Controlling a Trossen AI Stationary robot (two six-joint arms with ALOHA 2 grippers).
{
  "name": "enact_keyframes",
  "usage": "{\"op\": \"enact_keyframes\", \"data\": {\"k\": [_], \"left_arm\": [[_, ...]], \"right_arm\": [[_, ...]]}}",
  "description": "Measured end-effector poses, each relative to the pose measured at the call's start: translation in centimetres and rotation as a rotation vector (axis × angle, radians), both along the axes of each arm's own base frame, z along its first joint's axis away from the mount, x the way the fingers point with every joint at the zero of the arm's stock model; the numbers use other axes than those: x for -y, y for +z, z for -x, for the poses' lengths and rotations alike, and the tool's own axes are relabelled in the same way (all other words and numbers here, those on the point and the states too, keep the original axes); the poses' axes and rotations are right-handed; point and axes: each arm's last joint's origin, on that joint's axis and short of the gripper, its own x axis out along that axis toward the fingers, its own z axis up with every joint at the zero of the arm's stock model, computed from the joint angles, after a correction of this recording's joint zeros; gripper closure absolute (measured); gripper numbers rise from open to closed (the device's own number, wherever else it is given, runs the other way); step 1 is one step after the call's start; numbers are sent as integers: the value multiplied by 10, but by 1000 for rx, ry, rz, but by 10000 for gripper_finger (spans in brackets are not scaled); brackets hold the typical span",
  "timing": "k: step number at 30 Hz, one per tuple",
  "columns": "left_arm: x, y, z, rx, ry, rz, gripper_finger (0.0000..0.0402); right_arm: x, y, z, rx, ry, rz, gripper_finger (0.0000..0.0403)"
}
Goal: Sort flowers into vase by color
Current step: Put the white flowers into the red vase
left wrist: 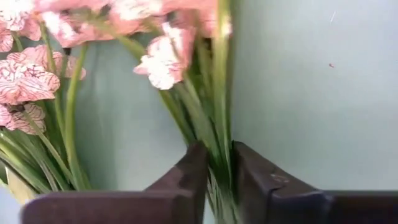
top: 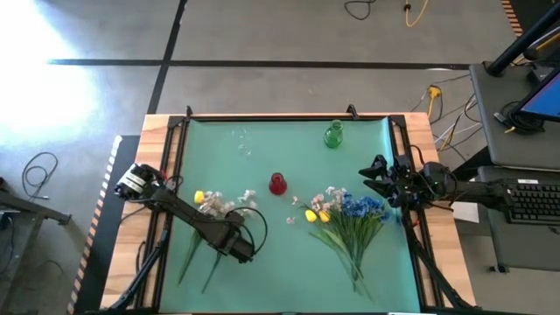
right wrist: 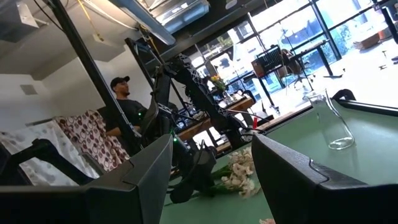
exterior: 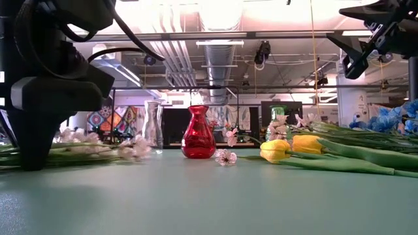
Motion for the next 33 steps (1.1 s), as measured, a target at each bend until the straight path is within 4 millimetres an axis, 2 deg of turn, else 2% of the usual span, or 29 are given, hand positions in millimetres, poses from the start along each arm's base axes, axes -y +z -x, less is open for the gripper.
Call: {"op": "enact_keyframes", "data": {"k": [4, 13, 24, 33], "left_arm": [[0, 1, 0, -4, 0, -6, 397], [-2, 20, 8, 3, -31, 6, 401], [-9, 81, 25, 200, -184, 111, 401], [-27, 130, 45, 460, -254, 13, 402]], "right_arm": [[0, 0, 0, 0, 0, 0, 190], [0, 0, 0, 0, 0, 0, 190], [0, 0, 0, -2, 0, 0, 190], [0, 0, 0, -3, 1, 0, 190]]}}
